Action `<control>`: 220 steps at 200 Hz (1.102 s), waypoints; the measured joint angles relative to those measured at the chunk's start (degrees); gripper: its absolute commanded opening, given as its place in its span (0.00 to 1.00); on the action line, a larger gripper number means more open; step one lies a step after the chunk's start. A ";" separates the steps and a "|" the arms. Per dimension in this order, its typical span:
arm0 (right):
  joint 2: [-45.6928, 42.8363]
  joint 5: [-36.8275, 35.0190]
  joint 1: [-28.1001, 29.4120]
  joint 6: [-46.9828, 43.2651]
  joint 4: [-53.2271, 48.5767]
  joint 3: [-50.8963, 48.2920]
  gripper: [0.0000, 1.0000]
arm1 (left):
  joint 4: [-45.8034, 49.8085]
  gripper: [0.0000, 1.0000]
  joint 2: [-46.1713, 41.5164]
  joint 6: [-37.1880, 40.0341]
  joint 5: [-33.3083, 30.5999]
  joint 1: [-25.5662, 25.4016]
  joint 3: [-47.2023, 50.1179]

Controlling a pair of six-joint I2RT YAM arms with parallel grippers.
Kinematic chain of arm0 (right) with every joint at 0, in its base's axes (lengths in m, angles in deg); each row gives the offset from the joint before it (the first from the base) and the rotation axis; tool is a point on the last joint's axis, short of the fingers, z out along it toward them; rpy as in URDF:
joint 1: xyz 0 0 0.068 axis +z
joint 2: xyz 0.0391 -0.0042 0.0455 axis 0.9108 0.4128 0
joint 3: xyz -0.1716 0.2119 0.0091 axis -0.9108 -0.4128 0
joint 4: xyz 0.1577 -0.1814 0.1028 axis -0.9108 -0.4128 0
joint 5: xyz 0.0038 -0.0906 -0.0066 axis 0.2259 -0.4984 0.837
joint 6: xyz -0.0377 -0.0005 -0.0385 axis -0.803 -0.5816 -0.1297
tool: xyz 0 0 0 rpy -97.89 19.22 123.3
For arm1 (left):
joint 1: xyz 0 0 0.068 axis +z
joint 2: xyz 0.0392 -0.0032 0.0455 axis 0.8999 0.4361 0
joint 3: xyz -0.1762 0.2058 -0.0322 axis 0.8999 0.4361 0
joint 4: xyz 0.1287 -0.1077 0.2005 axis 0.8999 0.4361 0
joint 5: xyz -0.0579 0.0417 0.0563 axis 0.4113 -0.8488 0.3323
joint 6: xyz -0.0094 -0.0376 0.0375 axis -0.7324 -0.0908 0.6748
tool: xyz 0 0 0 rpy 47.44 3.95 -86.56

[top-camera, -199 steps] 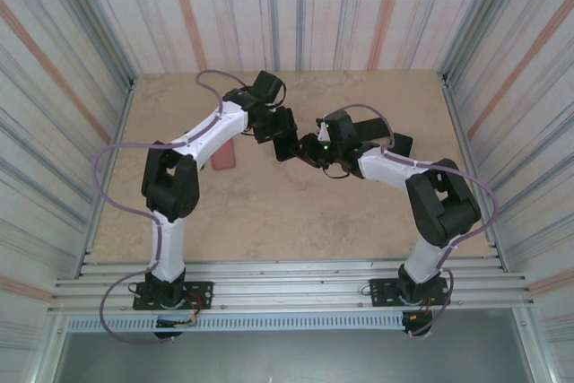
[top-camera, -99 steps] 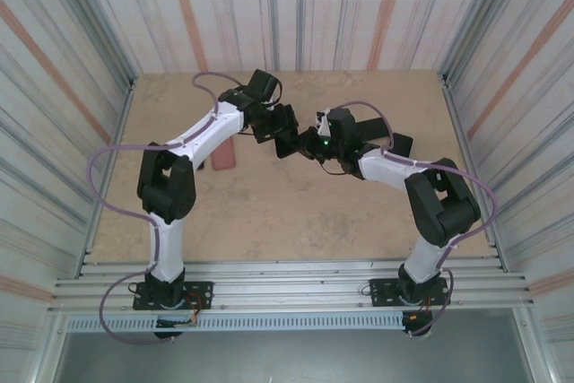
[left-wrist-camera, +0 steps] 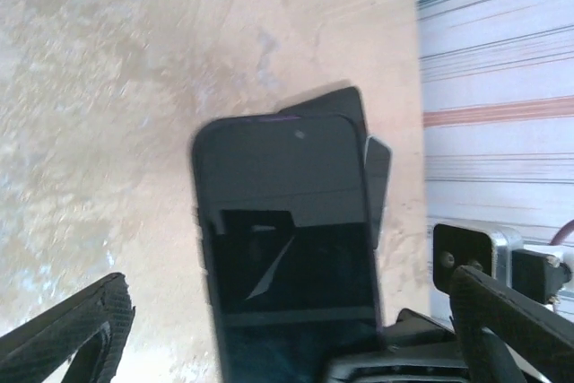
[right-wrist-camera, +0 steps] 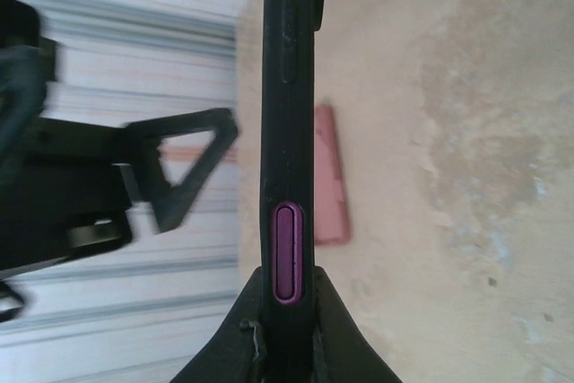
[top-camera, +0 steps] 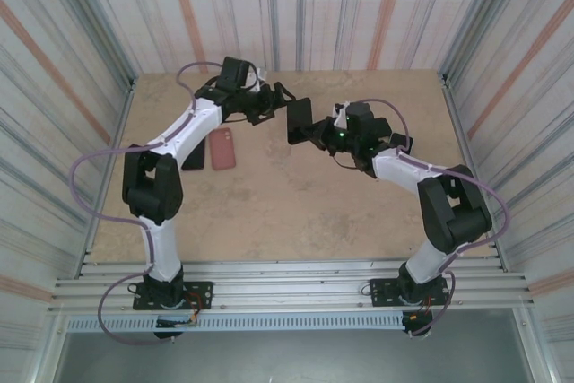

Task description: Take the phone out of the phone case

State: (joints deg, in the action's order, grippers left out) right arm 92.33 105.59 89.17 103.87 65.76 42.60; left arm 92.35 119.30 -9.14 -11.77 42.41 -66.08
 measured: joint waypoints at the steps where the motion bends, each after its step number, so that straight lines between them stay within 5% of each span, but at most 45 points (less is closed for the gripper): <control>1: -0.07 0.11 -0.04 0.22 0.17 0.00 0.02 | -0.33 0.91 0.00 -0.02 0.20 0.13 0.13; 69: -0.70 2.62 -0.70 11.58 10.75 -0.02 0.02 | -23.65 0.74 0.02 -10.19 13.35 3.63 4.98; 144: -0.57 3.82 -0.68 18.18 18.95 -0.02 0.01 | -31.63 0.61 1.01 -16.72 17.79 3.76 4.66; 220: 0.37 4.98 -0.26 20.81 23.32 0.11 0.01 | -34.38 0.24 4.24 -21.68 20.92 3.93 1.90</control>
State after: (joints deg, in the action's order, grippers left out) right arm 92.70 110.58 88.91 124.68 89.08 42.71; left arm 57.97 123.54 -30.82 9.15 46.34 -64.18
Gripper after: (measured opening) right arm 0.120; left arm 0.310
